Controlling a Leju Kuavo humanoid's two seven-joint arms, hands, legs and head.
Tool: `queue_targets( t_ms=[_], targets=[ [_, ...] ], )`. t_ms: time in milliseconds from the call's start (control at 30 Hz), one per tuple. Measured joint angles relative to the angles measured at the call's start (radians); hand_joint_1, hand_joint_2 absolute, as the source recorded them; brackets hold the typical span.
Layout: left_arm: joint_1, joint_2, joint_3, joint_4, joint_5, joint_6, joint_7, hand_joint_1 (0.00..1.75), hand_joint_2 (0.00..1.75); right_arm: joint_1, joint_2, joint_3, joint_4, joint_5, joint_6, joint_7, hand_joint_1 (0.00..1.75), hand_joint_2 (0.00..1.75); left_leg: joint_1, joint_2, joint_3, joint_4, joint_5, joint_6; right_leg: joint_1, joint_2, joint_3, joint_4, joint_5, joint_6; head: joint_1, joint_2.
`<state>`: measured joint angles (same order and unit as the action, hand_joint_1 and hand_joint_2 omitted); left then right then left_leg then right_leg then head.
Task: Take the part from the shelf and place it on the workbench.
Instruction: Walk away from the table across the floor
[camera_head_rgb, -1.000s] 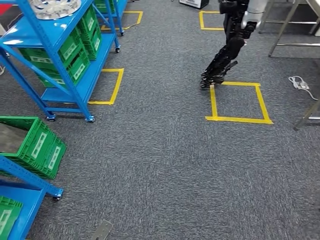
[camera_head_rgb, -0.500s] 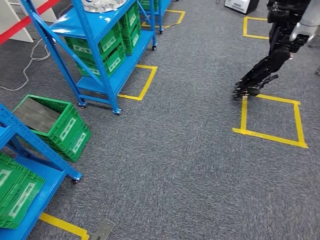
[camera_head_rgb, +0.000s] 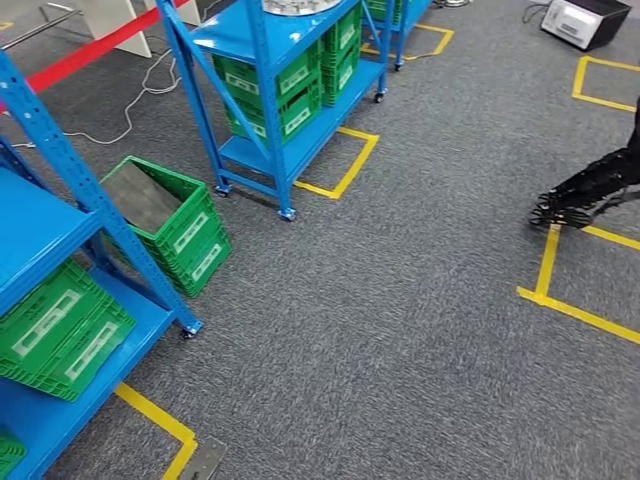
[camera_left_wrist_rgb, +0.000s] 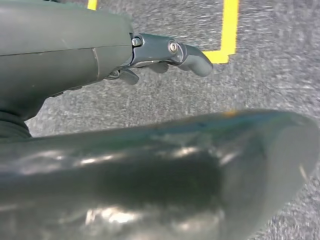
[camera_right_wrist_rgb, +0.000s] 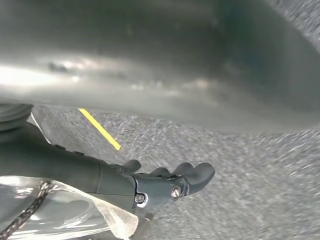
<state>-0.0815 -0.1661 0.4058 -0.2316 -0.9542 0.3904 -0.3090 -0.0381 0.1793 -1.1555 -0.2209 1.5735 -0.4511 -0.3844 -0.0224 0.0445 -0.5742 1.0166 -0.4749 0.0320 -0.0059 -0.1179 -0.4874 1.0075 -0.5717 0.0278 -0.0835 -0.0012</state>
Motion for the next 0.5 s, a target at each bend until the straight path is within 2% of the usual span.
queue_targets(
  t_ms=[33,67,100,133,167,200,233,267,300,333,367,400,433,467,500],
  targets=[
    [0.001,0.000,0.000,0.000,0.000,0.000,0.000,0.00,0.00,-0.002,0.000,0.000,0.000,0.000,0.000,0.000,0.00,0.00,0.004,-0.012,0.005,-0.008,0.004,0.005,-0.001,0.025,-0.003,0.018,-0.013,0.004,0.002,0.000],
    [0.000,0.000,0.001,0.000,0.000,0.000,0.000,0.00,0.00,-0.002,0.000,0.000,0.000,0.000,0.000,-0.001,0.00,0.00,0.008,-0.024,0.010,-0.014,0.008,0.009,-0.003,0.058,-0.022,0.058,-0.036,0.008,0.004,0.000],
    [-0.002,-0.002,0.001,0.000,0.000,0.000,0.000,0.00,0.00,-0.001,0.000,0.000,0.000,0.000,0.000,-0.001,0.00,0.00,0.010,-0.036,0.012,-0.016,0.009,0.012,-0.004,0.091,-0.054,0.118,-0.064,0.010,0.006,0.000],
    [-0.004,-0.003,0.001,0.000,-0.001,0.000,0.000,0.00,0.00,0.001,0.000,0.000,0.000,0.000,0.000,-0.001,0.00,0.00,0.011,-0.050,0.012,-0.016,0.008,0.014,-0.005,0.108,-0.094,0.189,-0.092,0.011,0.006,0.000],
    [-0.004,-0.004,0.001,0.000,-0.001,0.000,0.000,0.00,0.00,0.003,0.000,0.000,0.001,0.000,0.000,-0.001,0.00,0.00,0.012,-0.065,0.012,-0.016,0.007,0.015,-0.006,0.114,-0.133,0.251,-0.109,0.013,0.006,0.000],
    [-0.004,-0.005,0.001,0.000,-0.001,-0.001,0.000,0.00,0.00,0.005,-0.001,0.000,0.001,0.000,0.000,-0.001,0.00,0.00,0.012,-0.080,0.013,-0.015,0.006,0.014,-0.006,0.116,-0.160,0.283,-0.107,0.014,0.006,0.000],
    [-0.002,-0.006,0.002,0.000,0.000,-0.001,0.000,0.00,0.00,0.006,-0.001,0.000,0.001,0.000,-0.001,-0.001,0.00,0.00,0.012,-0.095,0.016,-0.015,0.005,0.013,-0.006,0.117,-0.170,0.277,-0.083,0.015,0.006,0.000],
    [-0.001,-0.006,0.002,0.000,0.000,-0.001,0.000,0.00,0.00,0.006,-0.003,0.000,0.001,0.000,-0.001,-0.001,0.00,0.00,0.014,-0.110,0.019,-0.014,0.002,0.010,-0.007,0.122,-0.159,0.230,-0.041,0.015,0.006,0.000],
    [-0.001,-0.006,0.002,0.000,0.000,-0.002,0.000,0.00,0.00,0.006,-0.004,0.000,0.001,0.000,-0.001,0.000,0.00,0.00,0.015,-0.124,0.022,-0.013,-0.001,0.006,-0.009,0.138,-0.135,0.160,0.006,0.015,0.006,0.000],
    [-0.002,-0.007,0.002,0.000,0.000,-0.002,0.000,0.00,0.00,0.005,-0.004,0.000,0.001,0.000,-0.001,0.000,0.00,0.00,0.015,-0.137,0.023,-0.009,-0.005,0.001,-0.012,0.167,-0.109,0.093,0.038,0.016,0.007,0.000],
    [-0.004,-0.007,0.002,0.000,0.000,-0.002,0.000,0.00,0.00,0.005,-0.004,0.000,0.001,0.000,-0.001,0.000,0.00,0.00,0.016,-0.149,0.021,-0.006,-0.008,-0.005,-0.015,0.193,-0.087,0.043,0.056,0.014,0.006,0.000],
    [-0.005,-0.007,0.002,0.000,0.000,-0.002,0.000,0.00,0.00,0.005,-0.004,0.000,0.001,0.000,-0.001,0.000,0.00,0.00,0.017,-0.161,0.018,-0.003,-0.009,-0.010,-0.017,0.211,-0.075,0.019,0.060,0.009,0.007,0.000],
    [-0.005,-0.007,0.003,0.000,0.000,-0.002,0.000,0.00,0.00,0.005,-0.004,0.000,0.001,0.000,-0.002,0.000,0.00,0.00,0.018,-0.173,0.014,-0.003,-0.008,-0.016,-0.016,0.215,-0.069,0.015,0.055,0.003,0.006,0.000],
    [-0.003,-0.006,0.003,0.000,0.000,-0.002,0.000,0.00,0.00,0.005,-0.004,0.000,0.001,0.000,-0.002,0.001,0.00,0.00,0.020,-0.184,0.010,-0.004,-0.006,-0.021,-0.015,0.204,-0.066,0.013,0.057,-0.005,0.006,0.000],
    [-0.001,-0.006,0.004,0.000,0.000,-0.002,0.000,0.00,0.00,0.005,-0.004,0.001,0.001,0.000,-0.002,0.002,0.00,0.00,0.020,-0.178,0.008,-0.001,-0.007,-0.026,-0.015,0.190,-0.064,0.011,0.058,-0.012,0.006,0.000]
  ],
)
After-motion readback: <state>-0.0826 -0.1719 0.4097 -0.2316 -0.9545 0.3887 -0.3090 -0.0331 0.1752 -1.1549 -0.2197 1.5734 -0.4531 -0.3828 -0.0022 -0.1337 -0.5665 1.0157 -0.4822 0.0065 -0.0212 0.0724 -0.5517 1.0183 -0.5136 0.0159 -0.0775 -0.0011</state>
